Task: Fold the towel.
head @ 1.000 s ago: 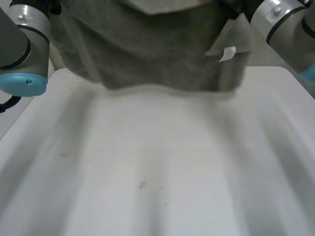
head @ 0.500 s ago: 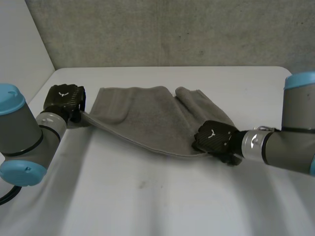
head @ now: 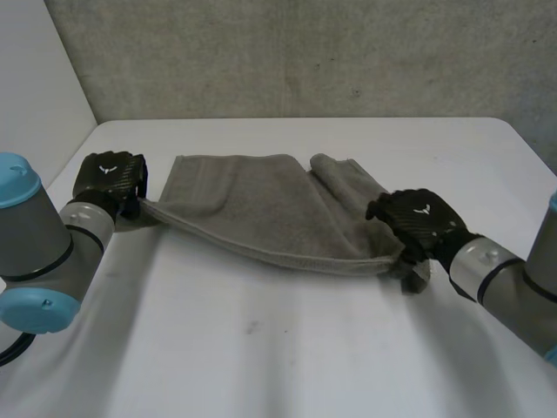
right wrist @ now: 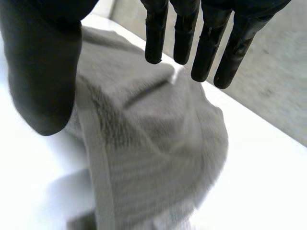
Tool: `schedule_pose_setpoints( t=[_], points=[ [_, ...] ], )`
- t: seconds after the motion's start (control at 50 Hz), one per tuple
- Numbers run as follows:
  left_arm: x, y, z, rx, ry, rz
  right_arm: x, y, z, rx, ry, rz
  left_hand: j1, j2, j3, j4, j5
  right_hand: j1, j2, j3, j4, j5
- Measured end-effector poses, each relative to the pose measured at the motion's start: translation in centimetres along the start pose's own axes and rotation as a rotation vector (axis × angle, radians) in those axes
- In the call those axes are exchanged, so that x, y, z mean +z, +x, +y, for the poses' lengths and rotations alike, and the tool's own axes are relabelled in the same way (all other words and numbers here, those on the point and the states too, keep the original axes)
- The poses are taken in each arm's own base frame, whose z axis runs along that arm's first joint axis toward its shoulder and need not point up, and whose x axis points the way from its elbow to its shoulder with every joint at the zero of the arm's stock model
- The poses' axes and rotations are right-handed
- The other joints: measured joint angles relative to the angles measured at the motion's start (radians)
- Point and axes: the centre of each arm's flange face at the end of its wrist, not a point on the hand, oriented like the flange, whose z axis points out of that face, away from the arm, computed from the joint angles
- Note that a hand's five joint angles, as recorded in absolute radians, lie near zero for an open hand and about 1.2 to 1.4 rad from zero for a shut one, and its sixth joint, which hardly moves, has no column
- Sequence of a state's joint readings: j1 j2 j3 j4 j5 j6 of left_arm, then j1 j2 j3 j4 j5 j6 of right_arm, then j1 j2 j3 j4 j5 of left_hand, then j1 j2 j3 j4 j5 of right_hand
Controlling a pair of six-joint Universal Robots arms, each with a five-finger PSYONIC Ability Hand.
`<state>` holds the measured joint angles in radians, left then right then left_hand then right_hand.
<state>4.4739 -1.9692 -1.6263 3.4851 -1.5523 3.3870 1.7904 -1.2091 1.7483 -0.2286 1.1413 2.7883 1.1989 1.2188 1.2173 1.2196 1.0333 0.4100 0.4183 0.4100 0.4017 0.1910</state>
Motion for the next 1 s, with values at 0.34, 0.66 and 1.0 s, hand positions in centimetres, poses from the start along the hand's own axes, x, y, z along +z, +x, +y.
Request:
schedule_pose_setpoints(
  t=[0.34,0.66,1.0],
  points=[
    [0.1,0.0,0.1,0.0,-0.002,0.001,-2.0,1.9,4.0,0.079,-0.021,0.213,0.0,0.0,0.0,0.0,0.0,-0.008,-0.006,-0.002,-0.007,-0.01],
    [0.1,0.0,0.2,0.0,-0.003,0.0,-1.7,3.1,4.6,0.32,-0.008,0.243,0.0,0.0,0.0,0.0,0.0,-0.048,-0.044,-0.043,-0.053,-0.053],
    [0.1,0.0,0.3,0.002,-0.008,0.0,-2.0,2.8,5.8,0.506,-0.02,0.252,0.0,0.0,0.0,0.0,0.0,-0.173,-0.164,-0.161,-0.137,-0.123]
  ],
)
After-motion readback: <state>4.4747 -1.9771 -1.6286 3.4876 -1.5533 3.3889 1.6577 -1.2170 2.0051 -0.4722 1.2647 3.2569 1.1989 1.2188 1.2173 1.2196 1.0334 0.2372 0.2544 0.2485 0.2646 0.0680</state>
